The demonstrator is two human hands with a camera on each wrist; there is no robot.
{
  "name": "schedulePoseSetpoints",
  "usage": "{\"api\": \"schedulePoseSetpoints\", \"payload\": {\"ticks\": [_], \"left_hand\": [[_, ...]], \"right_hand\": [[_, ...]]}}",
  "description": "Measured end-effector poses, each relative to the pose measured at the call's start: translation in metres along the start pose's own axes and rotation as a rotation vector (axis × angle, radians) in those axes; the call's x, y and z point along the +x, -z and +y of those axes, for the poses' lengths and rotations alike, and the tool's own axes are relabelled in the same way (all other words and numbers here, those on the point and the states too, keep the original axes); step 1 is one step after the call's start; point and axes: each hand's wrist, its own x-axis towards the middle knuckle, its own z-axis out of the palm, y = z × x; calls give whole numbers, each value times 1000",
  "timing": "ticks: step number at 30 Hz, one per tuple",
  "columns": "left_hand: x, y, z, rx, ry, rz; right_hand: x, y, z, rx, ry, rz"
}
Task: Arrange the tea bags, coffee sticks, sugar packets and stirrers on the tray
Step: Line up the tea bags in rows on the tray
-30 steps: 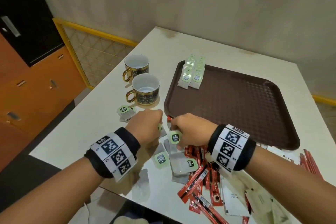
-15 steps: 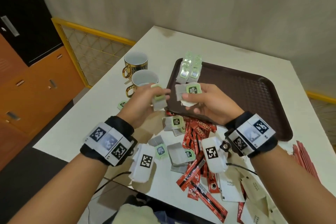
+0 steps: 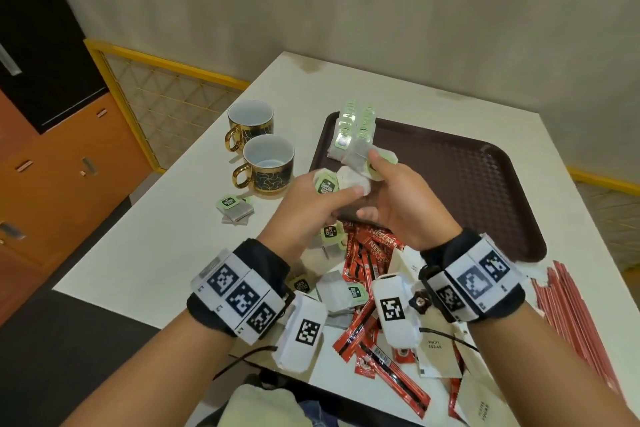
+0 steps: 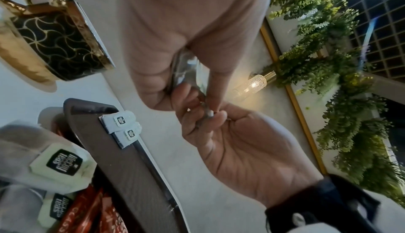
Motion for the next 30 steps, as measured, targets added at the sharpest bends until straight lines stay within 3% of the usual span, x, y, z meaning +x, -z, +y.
{"api": "schedulePoseSetpoints", "payload": {"ticks": [2,6,8,12,18,23,27,30], "left_hand": [[-1,3,2,-24,-1,55],[-3,12,0,-103,-17,167],[-3,16,-1,-156,-34,197],[-7,16,-1,-222,-93,194],[-6,14,-2,-239,-103,230],[-7,16,-1,-348,-121,125],[-11,34,-3,-261,-130,123],[-13,51,-7,-209,-96,121]], "right_hand": [[0,3,-1,-39,44,58],[0,20,-3,-269,202,330],[-4,21,-1,-372,282,349],[-12,4,-1,-439,335,231],[-4,-34,-3,-408,261,88],[3,-57,1,-272,182,-13],[4,-60,3,-313,123,-189],[7,-51,3,-414,188,-137]]}}
